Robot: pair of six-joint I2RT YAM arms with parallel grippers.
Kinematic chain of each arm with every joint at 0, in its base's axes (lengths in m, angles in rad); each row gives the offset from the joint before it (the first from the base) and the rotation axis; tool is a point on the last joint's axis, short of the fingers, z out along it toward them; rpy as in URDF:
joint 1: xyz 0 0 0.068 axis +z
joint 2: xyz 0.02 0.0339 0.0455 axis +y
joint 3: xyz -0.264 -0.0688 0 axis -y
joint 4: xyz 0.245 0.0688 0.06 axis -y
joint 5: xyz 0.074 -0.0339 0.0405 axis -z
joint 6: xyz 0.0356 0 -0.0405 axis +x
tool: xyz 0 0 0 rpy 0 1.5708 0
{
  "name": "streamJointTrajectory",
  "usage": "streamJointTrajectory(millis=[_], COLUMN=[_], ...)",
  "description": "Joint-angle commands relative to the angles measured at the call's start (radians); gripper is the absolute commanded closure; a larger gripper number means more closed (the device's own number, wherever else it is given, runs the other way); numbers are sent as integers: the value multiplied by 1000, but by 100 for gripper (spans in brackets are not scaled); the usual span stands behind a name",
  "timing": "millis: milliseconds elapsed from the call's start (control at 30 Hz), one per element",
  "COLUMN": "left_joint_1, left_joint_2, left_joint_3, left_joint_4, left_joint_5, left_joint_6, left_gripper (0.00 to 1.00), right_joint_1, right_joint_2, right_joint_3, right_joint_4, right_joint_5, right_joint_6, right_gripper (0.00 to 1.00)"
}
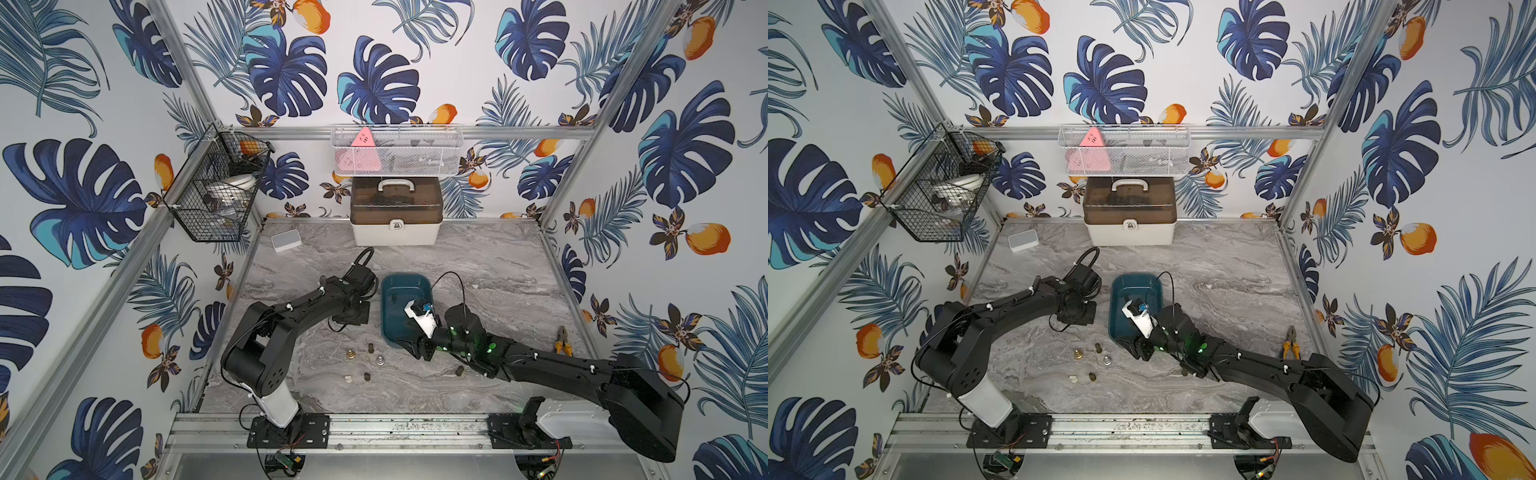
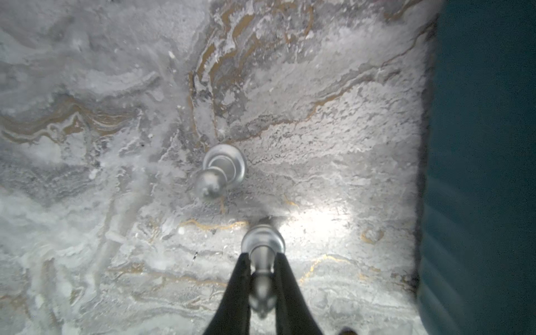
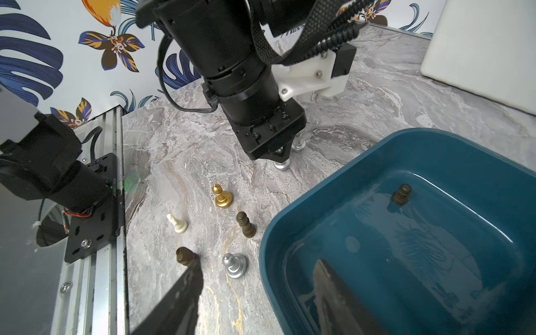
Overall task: Put the chess pieces into the storage box
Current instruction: Pick up the chess piece at the center of the board, then place the chess piece in the storage box.
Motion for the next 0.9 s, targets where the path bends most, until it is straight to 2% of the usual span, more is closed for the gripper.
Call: streamJointTrajectory(millis=[0,167,267,400,500,700,867], left_joint_1=[-15,-65,-117,-180,-220,-236,-237], left_joint_2=[-31,-48,-24,89,196,384,458], left_joint_3=[50,213,337,519,642,780,831], left_joint_4=[-52,-151,-186,-204,-198,-189,-217], left_joint_5=[-27,-72,-100,-79,-57,1,6], left_joint_6=[10,35,45,60,72,84,100], left_gripper=[85,86,86,86,87,87,87], right_joint_1=[2,-21,-90,-215,-293,-304,-305], right_joint_2=[-23,-102,-143,-161,-175,-237,-245], right_joint_3=[-16,-71,-106,-126,-151,-212,-222], right_joint_4=[56,92,99,63,66,131,150], right_joint_5=[68,273,323,333,314,284,280], right_joint_6=[26,105,181,293,339,283,270], right_gripper=[36,28,25,22,17,4,4])
